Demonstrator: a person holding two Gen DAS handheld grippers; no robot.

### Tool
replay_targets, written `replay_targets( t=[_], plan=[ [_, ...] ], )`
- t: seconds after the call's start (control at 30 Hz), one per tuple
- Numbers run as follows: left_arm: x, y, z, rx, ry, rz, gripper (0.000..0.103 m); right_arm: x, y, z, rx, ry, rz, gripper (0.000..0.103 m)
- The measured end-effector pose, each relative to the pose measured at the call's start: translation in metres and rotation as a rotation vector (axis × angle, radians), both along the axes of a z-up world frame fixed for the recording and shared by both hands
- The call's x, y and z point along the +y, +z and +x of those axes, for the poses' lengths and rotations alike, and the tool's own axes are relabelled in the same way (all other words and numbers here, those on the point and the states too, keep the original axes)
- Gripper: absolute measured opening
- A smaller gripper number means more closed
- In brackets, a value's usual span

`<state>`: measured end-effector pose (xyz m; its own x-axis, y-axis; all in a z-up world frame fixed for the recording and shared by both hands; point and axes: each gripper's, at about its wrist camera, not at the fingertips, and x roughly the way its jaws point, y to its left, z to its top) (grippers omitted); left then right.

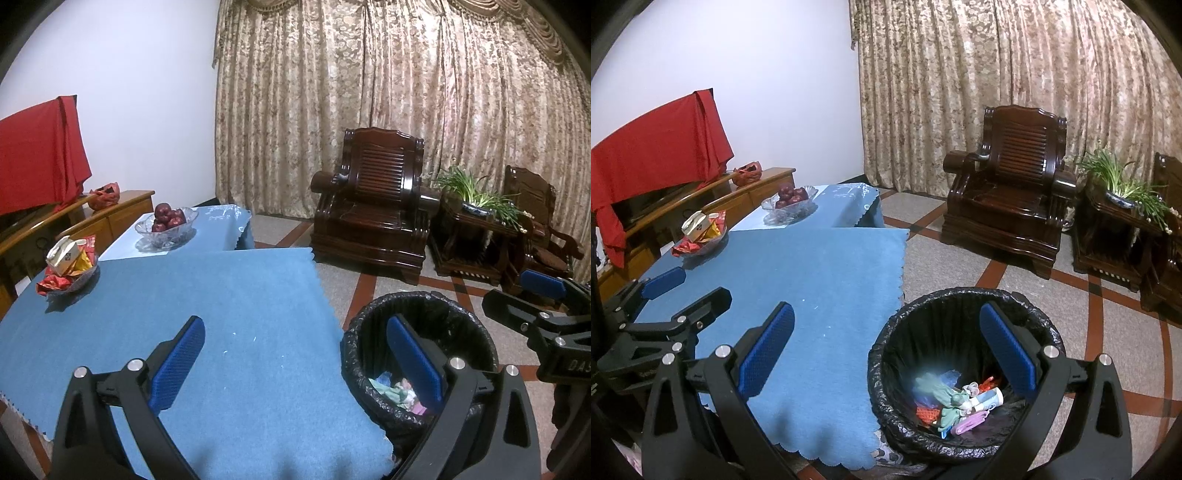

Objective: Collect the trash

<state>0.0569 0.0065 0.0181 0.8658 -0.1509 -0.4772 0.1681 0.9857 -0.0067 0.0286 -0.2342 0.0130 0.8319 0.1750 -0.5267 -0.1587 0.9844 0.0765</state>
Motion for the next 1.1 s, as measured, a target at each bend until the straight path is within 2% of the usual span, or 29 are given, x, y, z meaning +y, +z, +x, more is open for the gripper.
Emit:
replay_targets(
  t=[0.5, 1.1],
  plan=[
    [0.000, 0.000, 0.000, 0.004, 0.000, -0.001, 0.097, 0.001, -0.001, 0.000, 0.002, 0.001, 0.000, 0.098],
    [0.006, -0.013, -0.001, 0.014, -0.002, 0.003, 0.097, 0.003, -0.002, 0.000, 0.005, 0.002, -0.001, 0.098]
  ],
)
